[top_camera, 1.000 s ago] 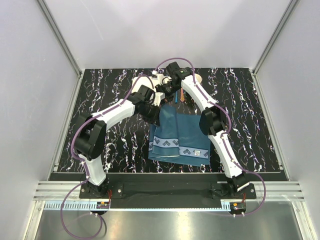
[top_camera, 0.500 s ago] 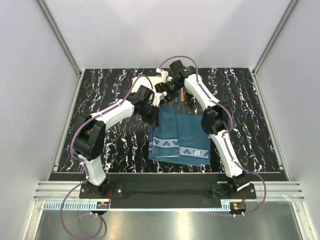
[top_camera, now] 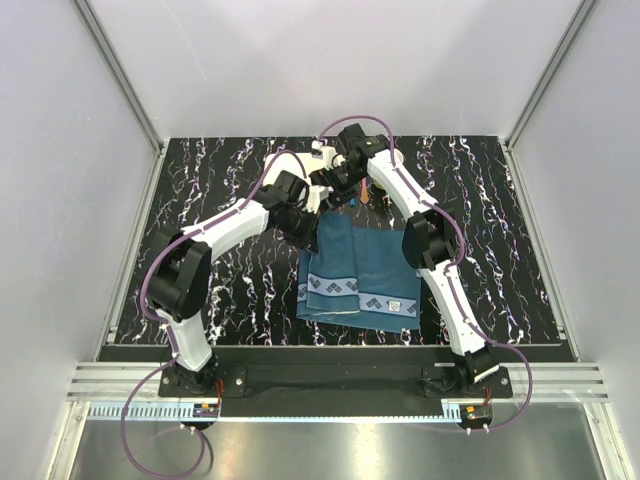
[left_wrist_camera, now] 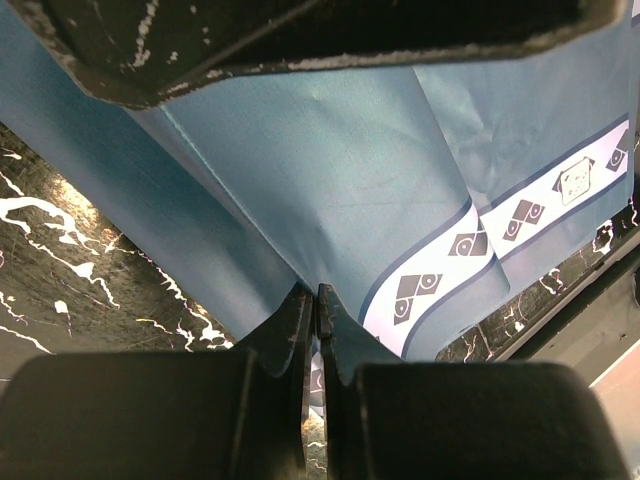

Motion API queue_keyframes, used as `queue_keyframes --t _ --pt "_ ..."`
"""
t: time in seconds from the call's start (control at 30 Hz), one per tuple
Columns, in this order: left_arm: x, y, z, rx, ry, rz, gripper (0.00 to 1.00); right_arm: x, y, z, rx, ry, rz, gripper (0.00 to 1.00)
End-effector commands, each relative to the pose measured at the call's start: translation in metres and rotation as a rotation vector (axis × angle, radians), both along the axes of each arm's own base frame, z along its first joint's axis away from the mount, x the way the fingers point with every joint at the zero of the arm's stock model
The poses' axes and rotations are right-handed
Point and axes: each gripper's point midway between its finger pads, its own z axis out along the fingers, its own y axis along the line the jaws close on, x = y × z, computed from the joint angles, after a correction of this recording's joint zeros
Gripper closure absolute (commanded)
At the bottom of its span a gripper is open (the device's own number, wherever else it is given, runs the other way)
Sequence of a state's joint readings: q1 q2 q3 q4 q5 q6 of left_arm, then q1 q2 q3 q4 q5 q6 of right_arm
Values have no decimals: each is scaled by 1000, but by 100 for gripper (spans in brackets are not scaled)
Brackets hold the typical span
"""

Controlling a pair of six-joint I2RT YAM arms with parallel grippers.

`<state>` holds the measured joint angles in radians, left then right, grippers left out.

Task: Set the dinner table for one person
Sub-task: Flatten out the napkin at the center of the board.

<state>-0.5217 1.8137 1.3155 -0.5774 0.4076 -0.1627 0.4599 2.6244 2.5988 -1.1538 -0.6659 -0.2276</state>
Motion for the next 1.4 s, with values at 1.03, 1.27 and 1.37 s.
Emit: queue_keyframes --t 1.03,1.27,1.37 --pt "13 0 83 -76 -223 -12 94 28 -36 45 -92 -183 -94 3" --pt "15 3 87 -68 -240 -9 94 24 -69 55 -127 -169 -141 3" --pt "16 7 86 -63 -240 -1 94 16 -81 49 -154 -138 -147 4"
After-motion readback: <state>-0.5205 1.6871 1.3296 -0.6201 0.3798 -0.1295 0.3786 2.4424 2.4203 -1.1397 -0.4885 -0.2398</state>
